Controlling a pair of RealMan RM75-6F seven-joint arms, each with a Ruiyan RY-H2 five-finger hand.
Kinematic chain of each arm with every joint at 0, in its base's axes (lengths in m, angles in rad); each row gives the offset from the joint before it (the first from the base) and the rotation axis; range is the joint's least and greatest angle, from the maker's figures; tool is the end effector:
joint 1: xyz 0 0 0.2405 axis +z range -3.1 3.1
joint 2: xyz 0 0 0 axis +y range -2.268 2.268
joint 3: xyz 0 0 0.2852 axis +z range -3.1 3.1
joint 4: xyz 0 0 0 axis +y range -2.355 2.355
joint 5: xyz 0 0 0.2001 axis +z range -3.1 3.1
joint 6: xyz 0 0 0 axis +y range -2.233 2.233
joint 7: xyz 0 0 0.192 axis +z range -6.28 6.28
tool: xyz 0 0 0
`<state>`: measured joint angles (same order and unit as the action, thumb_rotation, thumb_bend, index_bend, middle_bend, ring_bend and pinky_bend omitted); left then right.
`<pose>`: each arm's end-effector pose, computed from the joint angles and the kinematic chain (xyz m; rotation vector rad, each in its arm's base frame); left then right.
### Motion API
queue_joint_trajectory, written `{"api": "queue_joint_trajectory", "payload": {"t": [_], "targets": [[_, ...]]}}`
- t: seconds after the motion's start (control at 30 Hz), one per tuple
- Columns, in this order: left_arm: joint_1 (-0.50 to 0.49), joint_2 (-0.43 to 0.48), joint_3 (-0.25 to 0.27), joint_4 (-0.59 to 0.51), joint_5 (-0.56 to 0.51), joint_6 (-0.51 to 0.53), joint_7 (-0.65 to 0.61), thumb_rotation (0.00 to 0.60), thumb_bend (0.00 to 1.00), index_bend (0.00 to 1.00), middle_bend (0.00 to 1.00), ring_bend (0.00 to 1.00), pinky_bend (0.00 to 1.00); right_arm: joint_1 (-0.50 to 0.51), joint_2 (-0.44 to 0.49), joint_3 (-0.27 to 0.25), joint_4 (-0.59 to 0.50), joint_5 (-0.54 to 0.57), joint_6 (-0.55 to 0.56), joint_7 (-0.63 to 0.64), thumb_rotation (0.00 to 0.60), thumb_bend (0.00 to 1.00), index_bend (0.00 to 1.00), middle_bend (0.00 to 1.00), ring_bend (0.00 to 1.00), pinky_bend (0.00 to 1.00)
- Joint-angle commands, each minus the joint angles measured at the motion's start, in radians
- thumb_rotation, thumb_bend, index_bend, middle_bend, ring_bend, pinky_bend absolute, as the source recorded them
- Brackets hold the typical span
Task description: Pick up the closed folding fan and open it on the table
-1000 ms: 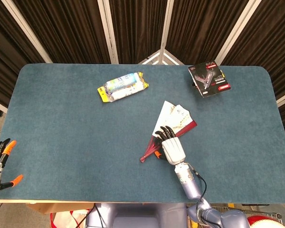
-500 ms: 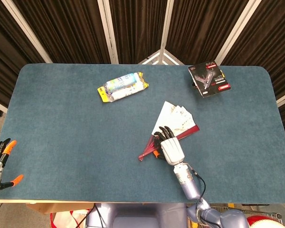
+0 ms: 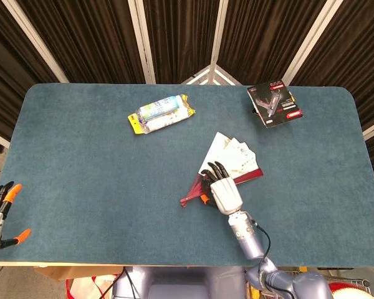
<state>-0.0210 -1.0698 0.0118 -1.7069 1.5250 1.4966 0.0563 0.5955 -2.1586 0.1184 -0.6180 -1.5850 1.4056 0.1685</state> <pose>-0.3319 0.1957 0.1784 -1.4028 -0.9625 -0.8311 -0.1591 -0.3544 -0.1156 1.6550 -0.7921 1.3844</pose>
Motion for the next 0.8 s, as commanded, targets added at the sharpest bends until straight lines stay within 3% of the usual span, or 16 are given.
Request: {"api": "queue_joint_trajectory", "payload": {"t": [0.03, 0.37, 0.8], "targets": [[0.0, 0.0, 0.0, -0.001, 0.0, 0.0, 0.0, 0.6, 0.0, 0.0, 0.0, 0.0, 0.0, 0.014, 0.027, 0.016, -0.038, -0.002, 0.016, -0.014, 0.6, 0.67, 0.76, 0.35, 0.15, 0.14], [0.0, -0.001, 0.0, -0.006, 0.002, 0.002, -0.002, 0.6, 0.0, 0.0, 0.0, 0.0, 0.0, 0.047, 0.122, 0.048, -0.2, -0.016, 0.046, -0.089, 0.6, 0.76, 0.79, 0.35, 0.15, 0.14], [-0.001, -0.003, -0.002, -0.009, 0.011, 0.011, -0.004, 0.6, 0.0, 0.0, 0.0, 0.0, 0.0, 0.104, 0.253, 0.133, -0.444, -0.003, 0.026, -0.223, 0.6, 0.76, 0.8, 0.36, 0.15, 0.14]]}}
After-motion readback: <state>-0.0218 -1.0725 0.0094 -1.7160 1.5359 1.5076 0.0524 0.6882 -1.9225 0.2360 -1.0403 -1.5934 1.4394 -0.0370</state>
